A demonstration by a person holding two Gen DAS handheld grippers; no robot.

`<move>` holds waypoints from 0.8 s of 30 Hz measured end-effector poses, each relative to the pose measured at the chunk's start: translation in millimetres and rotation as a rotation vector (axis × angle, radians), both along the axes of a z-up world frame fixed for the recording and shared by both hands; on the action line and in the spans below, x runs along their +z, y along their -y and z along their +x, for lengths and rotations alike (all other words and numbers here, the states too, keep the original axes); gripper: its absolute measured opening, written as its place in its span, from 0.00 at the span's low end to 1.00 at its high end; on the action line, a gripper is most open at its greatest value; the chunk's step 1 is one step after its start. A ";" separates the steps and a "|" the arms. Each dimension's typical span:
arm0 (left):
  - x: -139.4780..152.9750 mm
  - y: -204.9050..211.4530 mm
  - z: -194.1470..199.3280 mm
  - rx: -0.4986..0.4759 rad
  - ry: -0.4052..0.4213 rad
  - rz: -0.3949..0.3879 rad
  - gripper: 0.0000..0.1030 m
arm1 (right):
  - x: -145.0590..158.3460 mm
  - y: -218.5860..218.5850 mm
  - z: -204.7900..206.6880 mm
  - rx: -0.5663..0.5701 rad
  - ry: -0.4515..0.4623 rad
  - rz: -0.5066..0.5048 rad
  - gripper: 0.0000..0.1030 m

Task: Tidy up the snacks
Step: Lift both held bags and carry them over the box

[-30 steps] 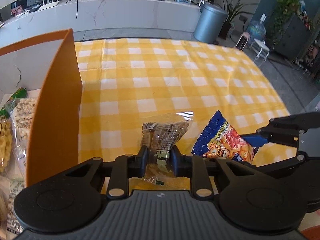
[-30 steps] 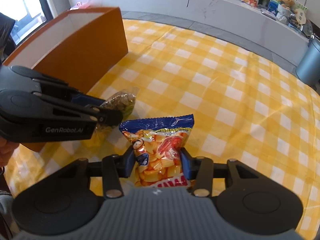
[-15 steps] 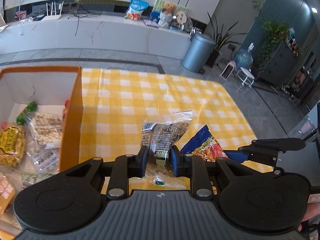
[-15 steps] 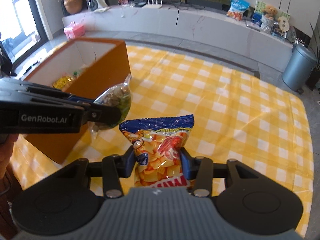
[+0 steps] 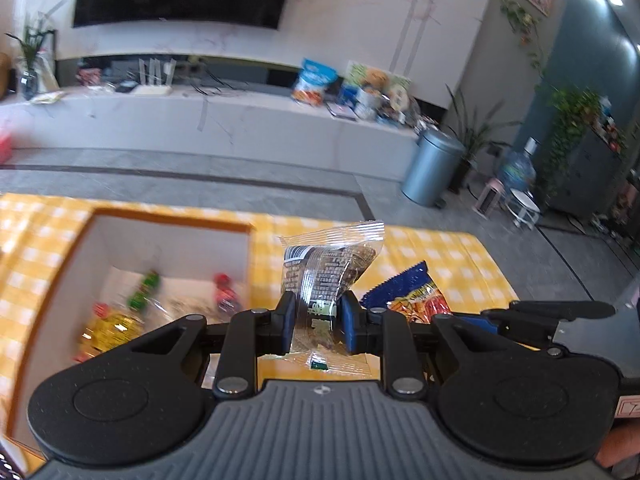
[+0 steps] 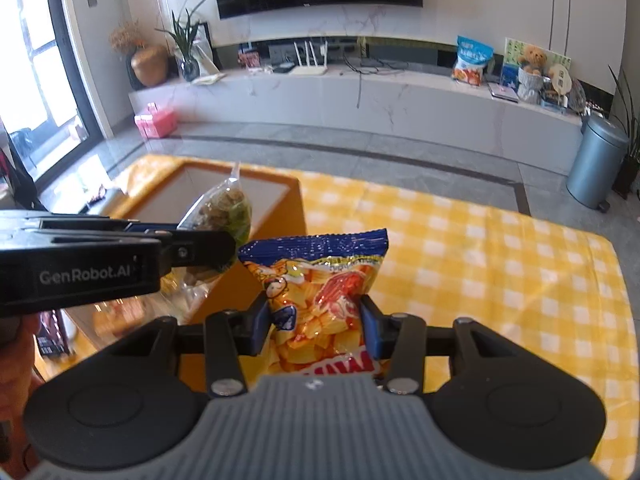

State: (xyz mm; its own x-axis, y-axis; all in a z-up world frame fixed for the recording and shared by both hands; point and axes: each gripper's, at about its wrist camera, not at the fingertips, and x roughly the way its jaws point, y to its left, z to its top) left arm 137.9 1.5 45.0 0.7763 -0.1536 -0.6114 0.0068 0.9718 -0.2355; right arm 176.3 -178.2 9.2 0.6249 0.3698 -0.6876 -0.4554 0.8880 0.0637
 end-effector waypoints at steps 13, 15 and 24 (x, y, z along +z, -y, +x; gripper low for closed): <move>-7.3 -81.6 26.0 0.149 0.003 -0.011 0.26 | 5.2 -79.9 46.4 -0.014 -0.018 0.095 0.43; -13.6 -93.9 30.1 0.161 -0.007 -0.014 0.26 | 3.3 -92.8 53.6 -0.001 -0.022 0.106 0.43; -53.7 -137.9 57.1 0.182 -0.085 -0.056 0.26 | -23.0 -139.7 91.0 0.016 -0.068 0.072 0.43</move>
